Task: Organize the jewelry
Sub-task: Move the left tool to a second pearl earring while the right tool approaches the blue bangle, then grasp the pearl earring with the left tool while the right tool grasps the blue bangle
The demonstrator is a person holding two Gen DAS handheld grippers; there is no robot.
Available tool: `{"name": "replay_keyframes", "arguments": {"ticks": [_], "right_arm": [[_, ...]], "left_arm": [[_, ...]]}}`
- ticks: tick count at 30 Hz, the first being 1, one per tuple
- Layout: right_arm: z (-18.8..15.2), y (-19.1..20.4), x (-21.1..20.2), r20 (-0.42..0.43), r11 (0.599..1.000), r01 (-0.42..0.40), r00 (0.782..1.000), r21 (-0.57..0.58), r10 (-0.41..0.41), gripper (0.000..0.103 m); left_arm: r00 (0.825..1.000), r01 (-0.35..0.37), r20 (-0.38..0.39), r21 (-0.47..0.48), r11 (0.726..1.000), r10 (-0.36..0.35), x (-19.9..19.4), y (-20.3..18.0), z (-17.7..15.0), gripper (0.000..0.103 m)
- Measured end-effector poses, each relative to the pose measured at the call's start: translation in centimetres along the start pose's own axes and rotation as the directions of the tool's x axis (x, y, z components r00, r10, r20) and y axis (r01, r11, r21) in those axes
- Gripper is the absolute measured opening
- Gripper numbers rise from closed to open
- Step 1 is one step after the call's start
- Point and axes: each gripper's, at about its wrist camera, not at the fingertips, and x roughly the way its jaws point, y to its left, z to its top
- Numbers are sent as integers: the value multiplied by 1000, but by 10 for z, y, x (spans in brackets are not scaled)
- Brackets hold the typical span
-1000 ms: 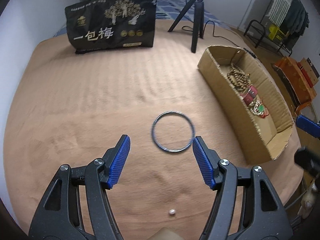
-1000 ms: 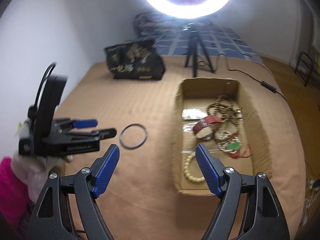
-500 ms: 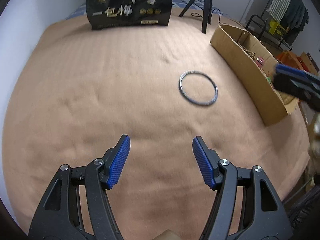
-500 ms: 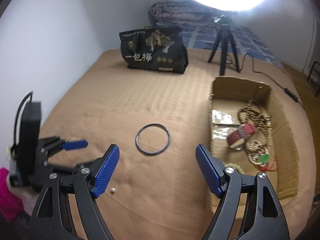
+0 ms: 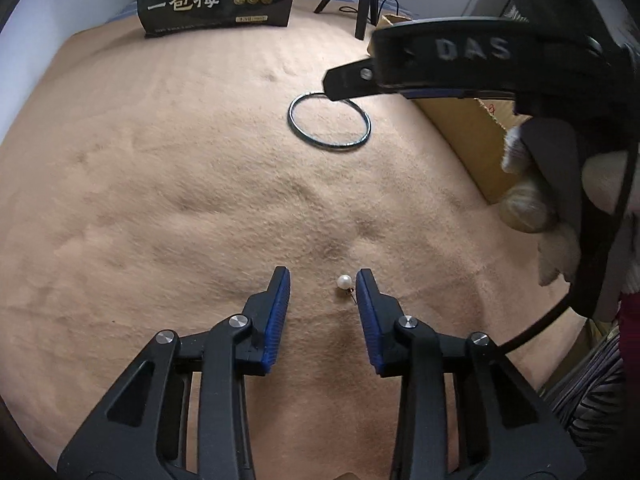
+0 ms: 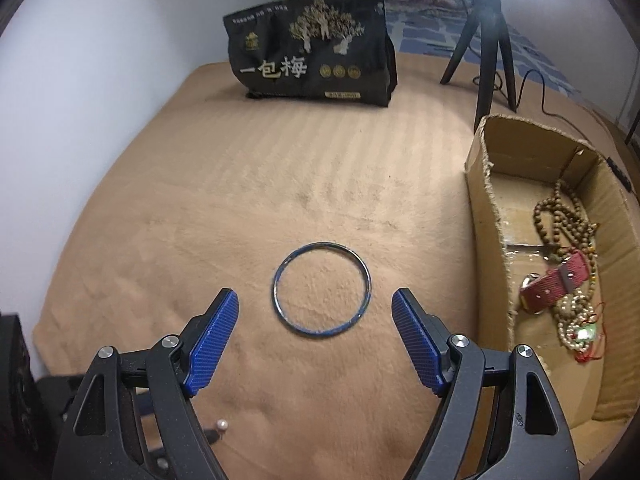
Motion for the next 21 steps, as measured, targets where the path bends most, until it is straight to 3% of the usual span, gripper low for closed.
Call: {"name": "replay_keyframes", "arguments": {"ticks": [2,9,15,19,21], "right_arm": [[0,-4,7,-13,1000,-1,1000,12,1,79],[0,-5,24,-45,1000,18,999,-7,-18,79],[-2,-7,37,-68,999,35,997,-10,-35,79],[-2,-6,39,-65,999,40,997,-15,-40,79],[-2,-6,41,-61,999,42,997,-14,-43,79]], "left_arm": [[1000,13,-9,-11,1000,-13,3,1,0,28],[999,36,-14,-6,999,-36,7,-2,0,27],[999,20,-26,16,1000,-19,16,-6,1,19],[1000,3,-27,17,1000,-2,19,-5,1,7],[1000,-5,-27,14,1000,5,18,-3,0,7]]}}
